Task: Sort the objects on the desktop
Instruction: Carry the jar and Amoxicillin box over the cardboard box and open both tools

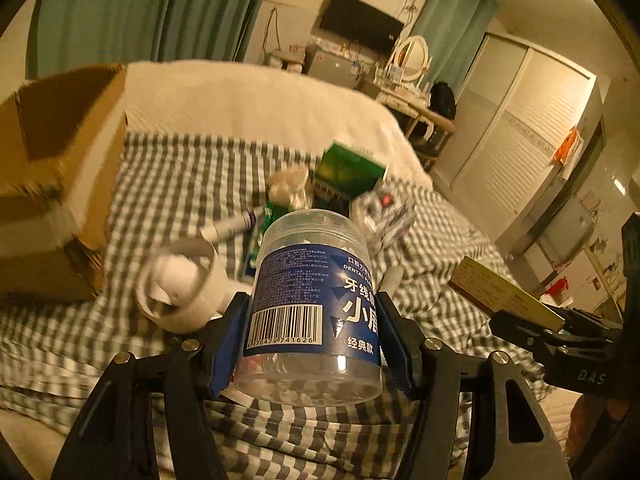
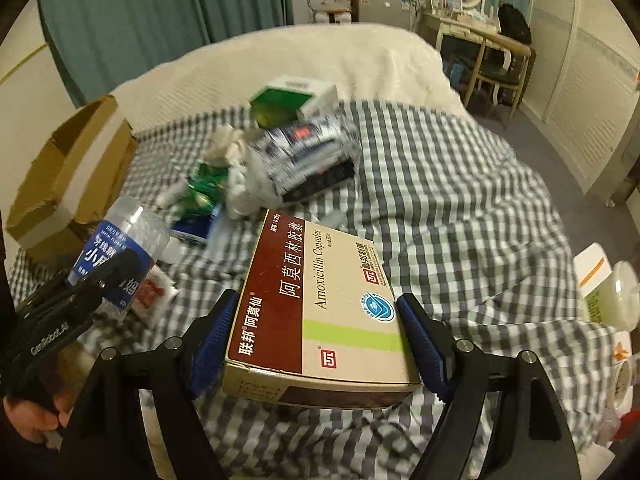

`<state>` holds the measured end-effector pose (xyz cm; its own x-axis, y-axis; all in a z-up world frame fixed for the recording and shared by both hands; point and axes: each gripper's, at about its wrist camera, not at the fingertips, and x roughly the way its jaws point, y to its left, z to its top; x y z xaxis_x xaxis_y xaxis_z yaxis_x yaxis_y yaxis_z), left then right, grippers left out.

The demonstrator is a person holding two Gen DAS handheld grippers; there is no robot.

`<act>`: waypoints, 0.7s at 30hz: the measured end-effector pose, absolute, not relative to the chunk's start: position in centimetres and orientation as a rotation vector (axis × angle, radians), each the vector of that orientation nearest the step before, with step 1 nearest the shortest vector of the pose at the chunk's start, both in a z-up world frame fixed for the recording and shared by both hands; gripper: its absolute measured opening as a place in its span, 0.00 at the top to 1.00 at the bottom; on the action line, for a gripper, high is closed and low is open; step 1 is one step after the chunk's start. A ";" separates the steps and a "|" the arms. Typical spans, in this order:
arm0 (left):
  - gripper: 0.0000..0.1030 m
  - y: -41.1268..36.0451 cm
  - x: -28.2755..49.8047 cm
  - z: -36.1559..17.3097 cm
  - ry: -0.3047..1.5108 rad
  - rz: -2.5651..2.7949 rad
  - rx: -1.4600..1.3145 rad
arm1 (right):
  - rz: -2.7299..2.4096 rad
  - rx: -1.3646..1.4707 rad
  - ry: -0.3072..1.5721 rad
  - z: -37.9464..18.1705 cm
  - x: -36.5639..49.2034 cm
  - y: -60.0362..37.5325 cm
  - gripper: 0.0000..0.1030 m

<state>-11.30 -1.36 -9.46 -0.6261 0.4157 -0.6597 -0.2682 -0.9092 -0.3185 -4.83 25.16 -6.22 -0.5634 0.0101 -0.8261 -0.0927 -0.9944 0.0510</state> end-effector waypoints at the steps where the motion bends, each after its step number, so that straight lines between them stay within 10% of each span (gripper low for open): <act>1: 0.39 -1.7 -11.2 -8.7 -0.273 2.525 -1.075 | 2.728 -1.426 0.122 -5.4 -4.4 25.0 0.23; 21: 0.39 -17.1 -16.6 2.4 -0.252 2.853 -0.886 | 3.139 -1.224 -0.116 9.5 -9.9 7.0 0.23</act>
